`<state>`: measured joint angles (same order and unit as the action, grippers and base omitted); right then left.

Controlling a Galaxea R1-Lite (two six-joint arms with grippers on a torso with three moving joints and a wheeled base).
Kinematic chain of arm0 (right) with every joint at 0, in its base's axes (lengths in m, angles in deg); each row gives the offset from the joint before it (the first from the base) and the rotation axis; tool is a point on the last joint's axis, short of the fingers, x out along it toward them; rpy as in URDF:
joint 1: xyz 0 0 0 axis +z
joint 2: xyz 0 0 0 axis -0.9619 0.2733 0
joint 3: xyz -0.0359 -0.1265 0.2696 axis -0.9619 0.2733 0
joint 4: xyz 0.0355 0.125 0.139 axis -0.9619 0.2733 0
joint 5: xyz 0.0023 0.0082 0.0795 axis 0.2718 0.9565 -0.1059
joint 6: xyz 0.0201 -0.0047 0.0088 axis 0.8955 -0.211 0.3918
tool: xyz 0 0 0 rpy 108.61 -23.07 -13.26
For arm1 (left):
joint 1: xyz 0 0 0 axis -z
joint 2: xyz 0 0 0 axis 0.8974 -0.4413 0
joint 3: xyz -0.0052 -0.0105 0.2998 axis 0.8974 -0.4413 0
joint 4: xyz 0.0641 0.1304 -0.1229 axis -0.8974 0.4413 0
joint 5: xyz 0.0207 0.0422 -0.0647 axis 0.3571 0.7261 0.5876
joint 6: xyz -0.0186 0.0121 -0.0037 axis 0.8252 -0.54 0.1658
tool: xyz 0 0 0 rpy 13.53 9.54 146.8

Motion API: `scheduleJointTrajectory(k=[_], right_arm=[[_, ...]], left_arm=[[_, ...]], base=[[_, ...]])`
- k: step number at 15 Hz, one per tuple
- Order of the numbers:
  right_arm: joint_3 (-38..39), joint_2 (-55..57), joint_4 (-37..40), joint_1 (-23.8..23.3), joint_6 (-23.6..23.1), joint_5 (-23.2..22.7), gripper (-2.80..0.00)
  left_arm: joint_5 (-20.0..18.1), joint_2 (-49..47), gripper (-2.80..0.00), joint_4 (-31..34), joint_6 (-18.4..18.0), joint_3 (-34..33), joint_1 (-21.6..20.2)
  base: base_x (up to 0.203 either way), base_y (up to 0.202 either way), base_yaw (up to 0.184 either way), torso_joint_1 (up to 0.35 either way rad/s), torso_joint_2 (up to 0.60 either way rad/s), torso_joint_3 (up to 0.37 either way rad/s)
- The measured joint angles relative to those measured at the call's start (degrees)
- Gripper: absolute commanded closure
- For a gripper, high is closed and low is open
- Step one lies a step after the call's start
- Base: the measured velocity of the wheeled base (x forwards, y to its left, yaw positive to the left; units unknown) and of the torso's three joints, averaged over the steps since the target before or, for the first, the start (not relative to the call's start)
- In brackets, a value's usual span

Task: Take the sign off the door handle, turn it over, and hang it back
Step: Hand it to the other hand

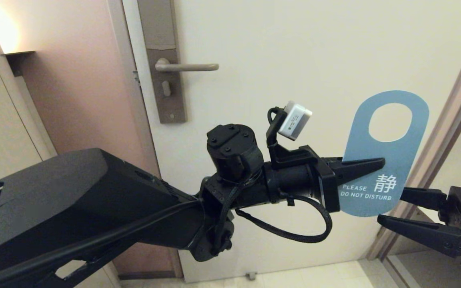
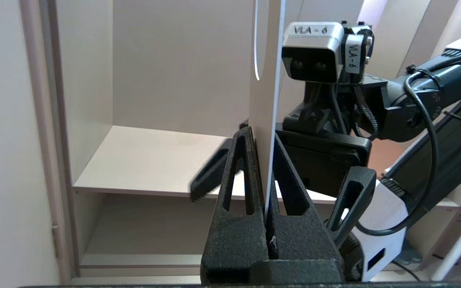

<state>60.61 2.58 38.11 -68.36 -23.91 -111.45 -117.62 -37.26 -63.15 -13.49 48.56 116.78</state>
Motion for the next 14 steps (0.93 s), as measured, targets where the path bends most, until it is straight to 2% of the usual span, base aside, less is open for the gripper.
scheduleJointTrajectory(k=[4, 8, 12, 14], right_arm=[[-0.54, -0.04, 0.02, -0.02, 0.06, -0.07, -2.8], [-0.37, -1.27, 0.05, 0.0, 0.09, -0.13, -2.8], [-0.35, -2.59, 0.07, 0.0, 0.16, -0.16, -2.8], [-0.11, -3.24, 0.07, 0.02, 0.16, -0.24, -2.8]], left_arm=[[0.31, -1.21, 0.0, -4.39, 3.32, 0.24, 1.0], [0.46, -1.98, 0.0, -5.09, 3.6, 0.32, 1.55], [3.57, -2.36, 0.0, -5.14, 3.71, 0.66, 2.73], [3.92, -2.81, 0.0, -5.14, 3.91, 1.57, 3.06]], base=[[0.0, 0.0, 0.0, 0.0, 0.0, 0.0], [0.0, 0.0, 0.0, 0.0, 0.0, 0.0], [0.0, 0.0, 0.0, 0.0, 0.0, 0.0], [0.0, 0.0, 0.0, 0.0, 0.0, 0.0]])
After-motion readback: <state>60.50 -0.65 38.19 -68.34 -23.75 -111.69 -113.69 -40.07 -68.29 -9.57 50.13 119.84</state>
